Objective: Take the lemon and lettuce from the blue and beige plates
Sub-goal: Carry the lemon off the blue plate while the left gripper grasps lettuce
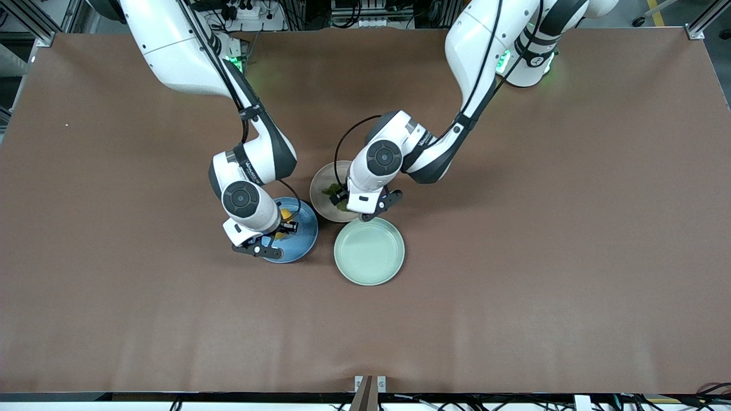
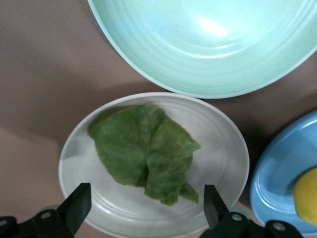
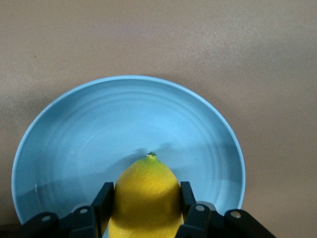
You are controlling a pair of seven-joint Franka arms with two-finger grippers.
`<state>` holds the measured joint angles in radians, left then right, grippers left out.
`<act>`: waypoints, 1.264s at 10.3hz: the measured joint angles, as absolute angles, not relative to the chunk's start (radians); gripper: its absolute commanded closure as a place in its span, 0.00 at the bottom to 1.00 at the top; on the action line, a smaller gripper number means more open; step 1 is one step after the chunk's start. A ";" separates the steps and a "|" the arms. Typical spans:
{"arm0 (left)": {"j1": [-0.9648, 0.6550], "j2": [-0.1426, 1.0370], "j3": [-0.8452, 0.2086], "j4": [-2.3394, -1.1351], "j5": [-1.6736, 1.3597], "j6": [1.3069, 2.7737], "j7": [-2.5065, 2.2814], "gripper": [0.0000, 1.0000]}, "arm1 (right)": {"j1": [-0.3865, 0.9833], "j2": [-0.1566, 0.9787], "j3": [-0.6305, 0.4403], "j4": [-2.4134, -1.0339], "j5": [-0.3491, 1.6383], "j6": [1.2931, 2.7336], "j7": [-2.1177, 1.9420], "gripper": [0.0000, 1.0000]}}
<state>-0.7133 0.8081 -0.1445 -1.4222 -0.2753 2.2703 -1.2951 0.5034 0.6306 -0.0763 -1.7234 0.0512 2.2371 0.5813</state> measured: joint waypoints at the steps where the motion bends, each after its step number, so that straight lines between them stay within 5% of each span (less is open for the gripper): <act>1: -0.721 0.823 -0.145 -1.422 -0.275 2.302 -1.319 0.00 | 0.503 0.631 -0.076 -1.722 0.051 2.238 0.581 0.87; 5: -0.746 0.863 -0.146 -1.422 -0.275 2.352 -1.357 0.00 | 0.499 0.580 -0.077 -1.706 0.051 2.209 0.544 1.00; 11: -0.746 0.876 -0.142 -1.421 -0.275 2.353 -1.357 0.75 | 0.239 0.491 -0.132 -1.715 0.052 1.989 0.070 1.00; 13: -0.747 0.878 -0.142 -1.421 -0.272 2.353 -1.357 0.88 | 0.166 0.495 -0.136 -1.756 0.052 1.994 0.011 1.00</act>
<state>-0.7474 0.8776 -0.1418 -1.4210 -0.2723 2.3530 -1.3568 0.1657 0.4952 -0.1363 -1.7558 0.0516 1.9939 0.0115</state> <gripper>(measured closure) 0.683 0.410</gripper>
